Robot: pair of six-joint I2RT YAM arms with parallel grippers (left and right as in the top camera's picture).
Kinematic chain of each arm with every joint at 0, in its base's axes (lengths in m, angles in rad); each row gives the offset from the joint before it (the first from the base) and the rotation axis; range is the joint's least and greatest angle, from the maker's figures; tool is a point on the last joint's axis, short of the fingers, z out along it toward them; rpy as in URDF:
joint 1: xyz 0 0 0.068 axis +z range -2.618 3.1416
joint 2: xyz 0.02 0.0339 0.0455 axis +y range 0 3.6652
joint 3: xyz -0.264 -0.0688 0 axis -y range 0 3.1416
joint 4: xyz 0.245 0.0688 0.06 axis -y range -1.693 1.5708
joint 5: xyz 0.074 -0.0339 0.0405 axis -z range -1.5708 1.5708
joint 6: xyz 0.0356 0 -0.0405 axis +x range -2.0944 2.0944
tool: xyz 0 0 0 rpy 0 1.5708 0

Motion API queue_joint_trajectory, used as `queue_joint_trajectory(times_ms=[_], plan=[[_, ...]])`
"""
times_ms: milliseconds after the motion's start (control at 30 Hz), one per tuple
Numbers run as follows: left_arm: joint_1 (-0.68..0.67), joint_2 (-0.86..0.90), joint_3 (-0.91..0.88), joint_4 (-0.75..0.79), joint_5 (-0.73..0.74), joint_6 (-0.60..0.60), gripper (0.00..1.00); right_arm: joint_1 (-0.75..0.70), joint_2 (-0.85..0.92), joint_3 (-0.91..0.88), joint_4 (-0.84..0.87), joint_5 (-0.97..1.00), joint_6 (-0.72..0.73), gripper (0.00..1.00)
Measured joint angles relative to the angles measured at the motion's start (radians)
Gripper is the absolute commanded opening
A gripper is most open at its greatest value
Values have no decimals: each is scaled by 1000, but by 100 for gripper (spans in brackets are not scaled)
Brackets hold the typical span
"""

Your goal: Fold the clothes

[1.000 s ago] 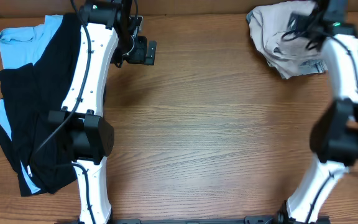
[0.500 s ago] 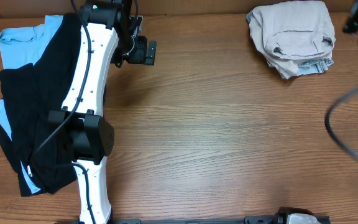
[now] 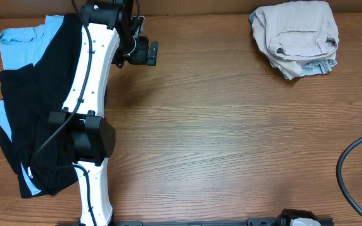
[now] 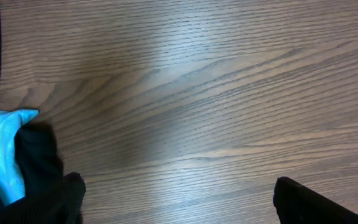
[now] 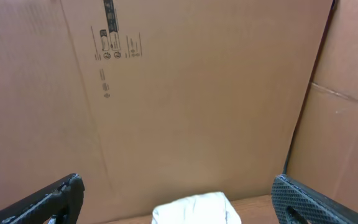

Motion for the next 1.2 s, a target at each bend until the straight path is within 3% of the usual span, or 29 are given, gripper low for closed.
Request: queue_joint_trajectory(times_ms=[200,300,867,1200], plan=[[0,0,0,0,0,0,100,0,-2,-47,-101,0,0,100],[0,0,0,0,0,0,100,0,-28,-137,-45,0,-1,100],[0,0,0,0,0,0,100,186,-494,-1311,1015,-1,-1,100],[0,0,0,0,0,0,100,198,-756,-1765,1277,-27,-1,100]])
